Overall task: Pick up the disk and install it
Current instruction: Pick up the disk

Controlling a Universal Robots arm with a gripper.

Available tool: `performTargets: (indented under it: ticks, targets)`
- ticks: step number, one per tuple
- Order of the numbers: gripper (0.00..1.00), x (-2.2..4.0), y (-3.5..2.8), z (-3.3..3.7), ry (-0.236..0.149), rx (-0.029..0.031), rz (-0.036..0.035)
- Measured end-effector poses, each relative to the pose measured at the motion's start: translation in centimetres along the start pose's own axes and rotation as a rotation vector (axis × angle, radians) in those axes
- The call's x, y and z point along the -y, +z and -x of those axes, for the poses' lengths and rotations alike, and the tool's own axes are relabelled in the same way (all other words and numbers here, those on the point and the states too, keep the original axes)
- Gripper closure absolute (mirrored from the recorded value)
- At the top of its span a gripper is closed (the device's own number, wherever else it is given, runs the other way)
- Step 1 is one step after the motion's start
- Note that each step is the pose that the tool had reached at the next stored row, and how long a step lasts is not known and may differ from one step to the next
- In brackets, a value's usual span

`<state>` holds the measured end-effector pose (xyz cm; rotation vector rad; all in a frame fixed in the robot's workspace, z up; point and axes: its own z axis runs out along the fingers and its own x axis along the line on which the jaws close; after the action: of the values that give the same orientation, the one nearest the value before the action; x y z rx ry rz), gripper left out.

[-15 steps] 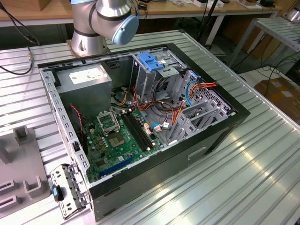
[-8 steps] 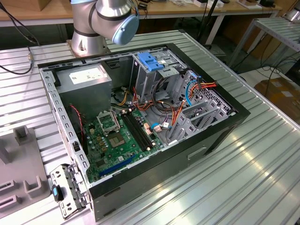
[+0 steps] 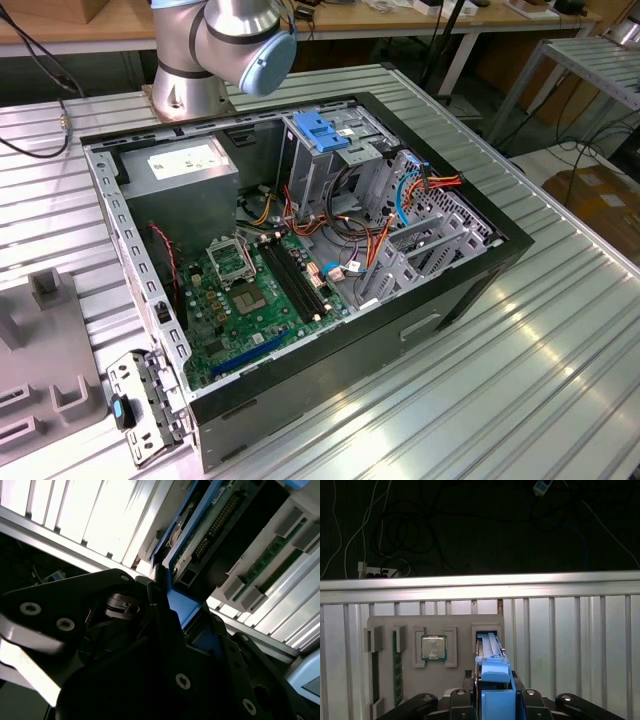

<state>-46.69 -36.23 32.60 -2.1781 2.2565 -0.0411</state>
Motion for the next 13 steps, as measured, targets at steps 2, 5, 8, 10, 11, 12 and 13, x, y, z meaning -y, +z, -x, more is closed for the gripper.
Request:
performTargets:
  ticks: [2, 5, 8, 10, 11, 12, 13]
  targets:
    - [0.63, 0.0, -0.1, -0.01, 0.0, 0.0005, 0.0]
    - [0.63, 0.01, -0.25, -0.01, 0.0, 0.0008, 0.0001]
    - [0.63, 0.01, -0.34, -0.01, 0.0, 0.0009, -0.0001]
    - [0.63, 0.01, -0.38, -0.01, 0.0, 0.0009, 0.0]
    - [0.63, 0.01, -0.39, -0.01, 0.0, 0.001, 0.0]
    - [0.63, 0.01, -0.39, -0.01, 0.0, 0.001, -0.0001]
    - [0.63, 0.01, -0.41, -0.01, 0.0, 0.0011, -0.0001]
